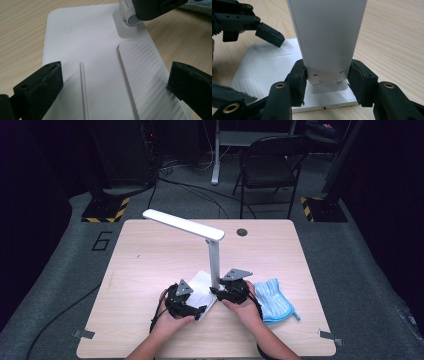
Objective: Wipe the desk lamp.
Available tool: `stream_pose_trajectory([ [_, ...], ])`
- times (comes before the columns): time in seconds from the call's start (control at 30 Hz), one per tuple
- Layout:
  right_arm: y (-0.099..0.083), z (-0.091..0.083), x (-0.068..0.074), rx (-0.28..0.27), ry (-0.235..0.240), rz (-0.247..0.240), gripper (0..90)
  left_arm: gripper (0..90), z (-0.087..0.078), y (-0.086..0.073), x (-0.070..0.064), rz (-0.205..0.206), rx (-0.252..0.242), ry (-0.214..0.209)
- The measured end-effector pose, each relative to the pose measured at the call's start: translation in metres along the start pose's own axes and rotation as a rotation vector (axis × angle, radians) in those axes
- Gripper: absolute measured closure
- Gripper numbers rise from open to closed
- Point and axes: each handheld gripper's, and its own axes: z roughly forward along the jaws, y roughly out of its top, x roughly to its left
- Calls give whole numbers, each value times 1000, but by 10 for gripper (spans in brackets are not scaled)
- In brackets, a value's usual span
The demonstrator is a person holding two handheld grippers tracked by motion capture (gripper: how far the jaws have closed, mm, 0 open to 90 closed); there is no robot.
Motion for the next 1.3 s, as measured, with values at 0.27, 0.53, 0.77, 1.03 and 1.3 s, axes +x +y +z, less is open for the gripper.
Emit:
stream_pose_trajectory([
  [0.27, -1, 0, 0, 1, 6, 15, 503, 0, -2, -1, 9, -5, 4, -1],
  [0.53, -1, 0, -2, -4, 14, 4, 500, 0, -4, -3, 12, -17, -7, -9],
  [0.77, -3, -1, -4, 10, 24, 76, 414, 0, -4, -6, 13, -16, -22, -23],
  [1.03, 0, -13, -3, -18, 0, 76, 417, 11, -4, -5, 16, -12, -24, -21],
  [1.3, 4, -11, 4, -44, 2, 50, 436, 65, -3, -4, 13, 4, -33, -44],
])
